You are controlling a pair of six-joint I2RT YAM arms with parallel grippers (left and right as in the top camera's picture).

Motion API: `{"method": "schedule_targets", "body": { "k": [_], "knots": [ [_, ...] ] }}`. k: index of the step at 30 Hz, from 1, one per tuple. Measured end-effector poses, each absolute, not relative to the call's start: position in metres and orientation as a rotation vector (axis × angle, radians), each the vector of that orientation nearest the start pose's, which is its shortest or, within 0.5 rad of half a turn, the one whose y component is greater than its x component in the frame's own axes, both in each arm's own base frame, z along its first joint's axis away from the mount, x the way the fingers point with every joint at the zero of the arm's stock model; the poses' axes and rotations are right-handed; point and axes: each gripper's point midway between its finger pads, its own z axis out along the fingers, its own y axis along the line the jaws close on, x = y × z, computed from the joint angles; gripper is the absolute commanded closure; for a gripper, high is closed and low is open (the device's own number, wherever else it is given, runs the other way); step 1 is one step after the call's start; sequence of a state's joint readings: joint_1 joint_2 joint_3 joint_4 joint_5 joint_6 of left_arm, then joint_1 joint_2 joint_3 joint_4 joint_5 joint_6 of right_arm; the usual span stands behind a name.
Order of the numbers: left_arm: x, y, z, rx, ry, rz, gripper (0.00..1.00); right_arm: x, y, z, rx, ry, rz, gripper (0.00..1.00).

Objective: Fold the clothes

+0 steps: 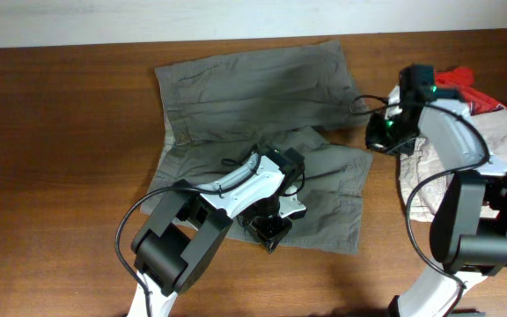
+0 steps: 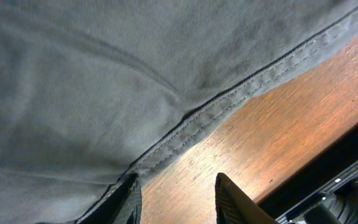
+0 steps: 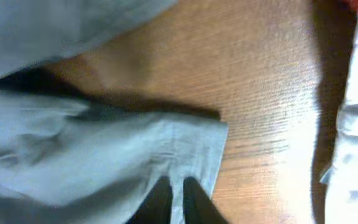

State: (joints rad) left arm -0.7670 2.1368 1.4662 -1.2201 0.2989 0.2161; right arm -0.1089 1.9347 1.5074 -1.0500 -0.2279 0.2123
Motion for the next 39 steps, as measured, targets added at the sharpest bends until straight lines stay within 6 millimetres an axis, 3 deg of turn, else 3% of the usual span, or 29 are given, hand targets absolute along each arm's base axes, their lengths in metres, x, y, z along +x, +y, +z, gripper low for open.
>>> {"method": "schedule_targets", "body": {
  "k": [6,10,12,15,18,22,26,27,32,39],
  "knots": [
    [0.198,-0.25,0.008,1.565,3.144,-0.279,0.65,0.348,0.004,0.082,0.475,3.162,0.391,0.76],
    [0.228,-0.25,0.022,1.451,3.127,-0.215,0.64,0.337,0.006,0.083,0.488,3.205,0.404,0.76],
    [0.242,-0.251,0.029,1.395,3.114,-0.208,0.64,0.337,0.005,0.082,0.499,3.203,0.405,0.71],
    [0.272,-0.243,0.041,1.262,3.106,-0.203,0.61,0.338,-0.001,0.068,0.562,3.175,0.423,0.64],
    [0.287,-0.234,0.045,1.181,3.116,-0.2,0.6,0.337,-0.008,0.047,0.629,3.13,0.49,0.62],
    [0.296,-0.222,0.045,1.122,3.134,-0.193,0.6,0.344,-0.01,0.022,0.658,3.027,0.609,0.54],
    [0.298,-0.22,0.045,1.114,3.136,-0.189,0.6,0.357,-0.001,0.009,0.607,2.932,0.68,0.54],
    [0.298,-0.22,0.045,1.114,3.136,-0.189,0.6,0.36,0.001,0.008,0.596,2.917,0.695,0.55],
    [0.297,-0.22,0.045,1.116,3.138,-0.187,0.6,0.382,0.008,0.01,0.536,2.824,0.715,0.96],
    [0.297,-0.22,0.045,1.117,3.139,-0.187,0.6,0.389,0.023,0.022,0.52,2.768,0.867,0.96]
  ]
}}
